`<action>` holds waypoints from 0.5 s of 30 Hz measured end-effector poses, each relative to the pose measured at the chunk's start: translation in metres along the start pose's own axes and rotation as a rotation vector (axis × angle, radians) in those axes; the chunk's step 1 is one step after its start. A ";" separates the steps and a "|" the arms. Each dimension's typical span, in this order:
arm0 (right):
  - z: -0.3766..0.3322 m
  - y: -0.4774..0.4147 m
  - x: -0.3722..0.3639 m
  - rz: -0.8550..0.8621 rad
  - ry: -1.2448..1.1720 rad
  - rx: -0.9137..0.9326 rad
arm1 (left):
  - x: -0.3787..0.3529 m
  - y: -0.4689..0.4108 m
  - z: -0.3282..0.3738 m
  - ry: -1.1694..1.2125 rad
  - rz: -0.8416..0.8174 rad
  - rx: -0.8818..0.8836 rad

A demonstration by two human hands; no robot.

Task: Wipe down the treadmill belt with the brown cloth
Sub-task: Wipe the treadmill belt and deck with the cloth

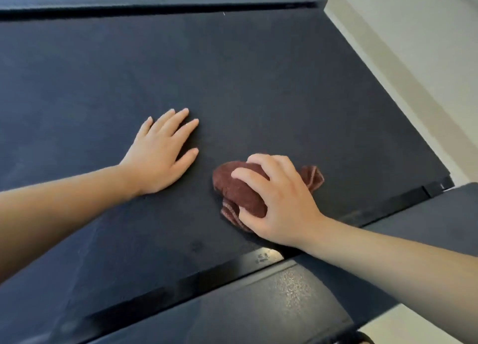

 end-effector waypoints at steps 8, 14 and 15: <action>0.003 -0.067 -0.018 0.053 0.030 -0.125 | 0.000 0.074 -0.012 0.010 -0.033 -0.075; -0.006 -0.063 -0.018 -0.025 0.032 -0.084 | 0.001 0.085 -0.024 -0.091 -0.032 -0.031; -0.012 -0.051 -0.017 -0.043 0.008 -0.047 | 0.002 0.092 -0.030 -0.085 -0.027 -0.017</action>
Point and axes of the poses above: each hand's wrist, its own y-axis away from the middle knuckle, its own x-axis out of the back of the hand, z = x × y, the point moved 6 cm from there along -y, towards the middle knuckle, and after that the axes turned 12 degrees about x, right-handed, at the moved point
